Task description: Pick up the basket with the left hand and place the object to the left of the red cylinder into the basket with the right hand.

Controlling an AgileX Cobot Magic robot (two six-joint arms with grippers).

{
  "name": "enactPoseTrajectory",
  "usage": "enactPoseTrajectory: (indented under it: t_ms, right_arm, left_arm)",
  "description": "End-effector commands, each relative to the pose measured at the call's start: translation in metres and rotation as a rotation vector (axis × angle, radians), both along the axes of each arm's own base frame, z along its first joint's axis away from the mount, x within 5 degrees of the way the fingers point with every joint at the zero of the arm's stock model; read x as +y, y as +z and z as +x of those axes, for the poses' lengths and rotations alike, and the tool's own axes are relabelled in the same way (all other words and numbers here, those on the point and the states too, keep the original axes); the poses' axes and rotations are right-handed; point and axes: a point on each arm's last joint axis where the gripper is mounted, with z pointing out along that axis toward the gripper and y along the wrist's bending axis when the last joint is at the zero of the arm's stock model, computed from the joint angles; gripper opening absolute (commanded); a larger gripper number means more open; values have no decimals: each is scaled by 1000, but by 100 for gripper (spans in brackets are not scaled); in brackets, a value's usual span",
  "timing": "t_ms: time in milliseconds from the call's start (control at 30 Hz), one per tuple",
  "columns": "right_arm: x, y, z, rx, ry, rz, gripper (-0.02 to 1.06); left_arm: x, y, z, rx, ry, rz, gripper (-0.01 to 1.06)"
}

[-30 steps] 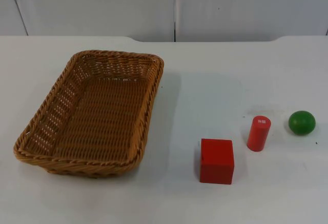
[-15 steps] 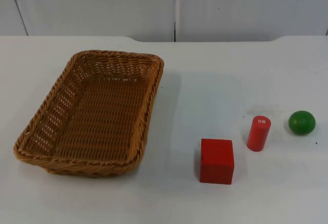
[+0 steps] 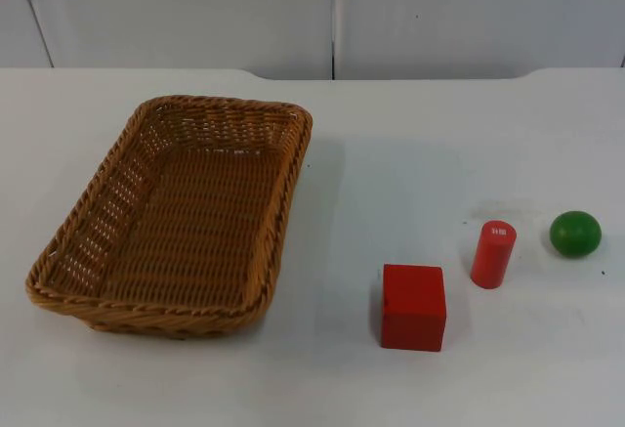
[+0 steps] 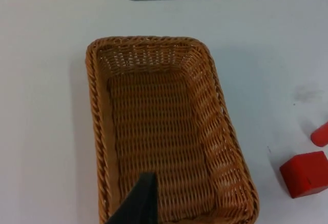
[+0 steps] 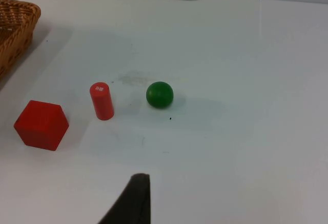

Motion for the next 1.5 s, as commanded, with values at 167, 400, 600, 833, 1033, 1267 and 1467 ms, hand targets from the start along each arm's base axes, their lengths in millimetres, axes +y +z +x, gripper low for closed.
enactPoseTrajectory:
  t_ms: [167, 400, 600, 833, 1033, 1267, 1467]
  right_arm:
    - [0, -1, 1, -4, 1, 1, 105]
    - [0, -1, 1, -4, 1, 1, 105]
    - [0, -1, 1, -4, 1, 1, 105]
    - [0, -1, 1, -4, 1, 1, 105]
    - [0, -1, 1, -4, 1, 1, 105]
    - [0, -1, 1, -4, 1, 1, 105]
    - [1, -1, 1, -3, -23, 7, 105]
  left_arm:
    - [-3, -2, 22, -29, -18, -55, 105]
    - [-1, 1, 52, -32, -20, -45, 105]
    - [0, -3, 85, 16, -16, -47, 105]
    - [0, -20, 111, 88, -29, -39, 105]
    - [-13, -30, 124, 82, -77, 5, 105]
    - [-21, -44, 136, 87, -61, 28, 105]
    - [-21, -61, 147, 136, -51, 31, 105]
